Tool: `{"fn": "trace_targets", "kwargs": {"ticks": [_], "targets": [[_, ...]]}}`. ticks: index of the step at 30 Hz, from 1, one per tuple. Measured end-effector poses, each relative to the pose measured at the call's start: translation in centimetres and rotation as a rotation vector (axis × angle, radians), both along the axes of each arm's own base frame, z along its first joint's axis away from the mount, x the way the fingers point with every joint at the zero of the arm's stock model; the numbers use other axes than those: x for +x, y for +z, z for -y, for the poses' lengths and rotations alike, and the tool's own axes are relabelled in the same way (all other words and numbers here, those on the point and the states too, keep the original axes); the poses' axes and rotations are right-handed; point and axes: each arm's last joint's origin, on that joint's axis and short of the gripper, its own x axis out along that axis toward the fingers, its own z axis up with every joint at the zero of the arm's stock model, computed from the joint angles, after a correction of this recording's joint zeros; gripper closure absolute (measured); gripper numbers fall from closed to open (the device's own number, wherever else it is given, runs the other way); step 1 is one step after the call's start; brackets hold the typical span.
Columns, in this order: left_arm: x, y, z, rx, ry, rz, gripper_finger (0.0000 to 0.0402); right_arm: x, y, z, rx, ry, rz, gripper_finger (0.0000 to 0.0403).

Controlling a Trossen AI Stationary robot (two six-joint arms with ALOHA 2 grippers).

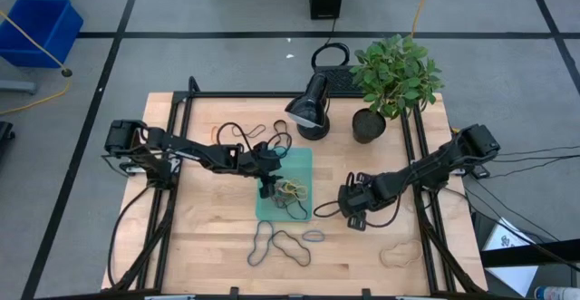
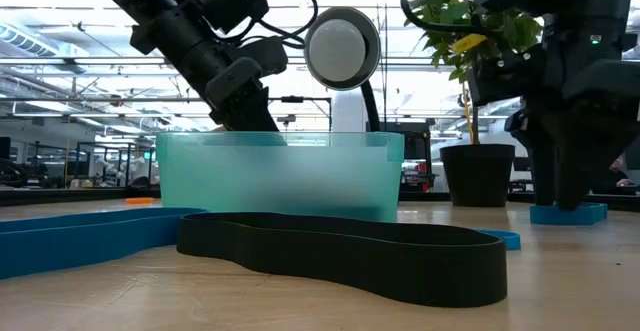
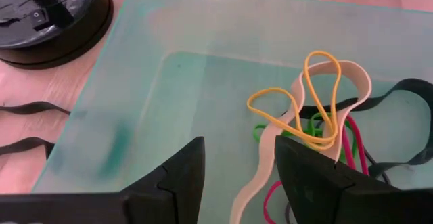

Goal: Pick and place rubber bands into bin
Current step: Put the top blue rubber band into the basket

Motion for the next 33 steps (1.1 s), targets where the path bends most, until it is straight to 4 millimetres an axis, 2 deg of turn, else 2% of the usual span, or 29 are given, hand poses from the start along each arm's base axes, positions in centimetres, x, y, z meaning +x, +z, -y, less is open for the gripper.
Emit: {"fn": "trace_targets", "kwargs": {"ticks": [6,11,21,29,33], "targets": [[0.0,0.0,0.0,-0.001,0.001,0.007,0.0215,-0.5,-1.7,0.4,0.078,-0.021,0.034,0.0237],[0.0,0.1,0.0,-0.002,0.0,0.007,0.0215,-1.6,-3.1,0.8,0.078,-0.076,0.023,0.0273],[0.1,0.1,0.0,-0.003,-0.001,0.011,0.0215,-1.9,-3.3,1.1,0.009,-0.034,0.012,0.0391],[0.1,0.2,0.0,-0.019,0.012,0.022,0.0215,-1.7,-1.6,1.0,0.047,-0.042,0.135,0.04],[0.0,0.9,0.0,-0.037,0.03,0.053,0.0215,-1.5,0.6,1.3,0.022,-0.078,0.297,0.0401]]}}
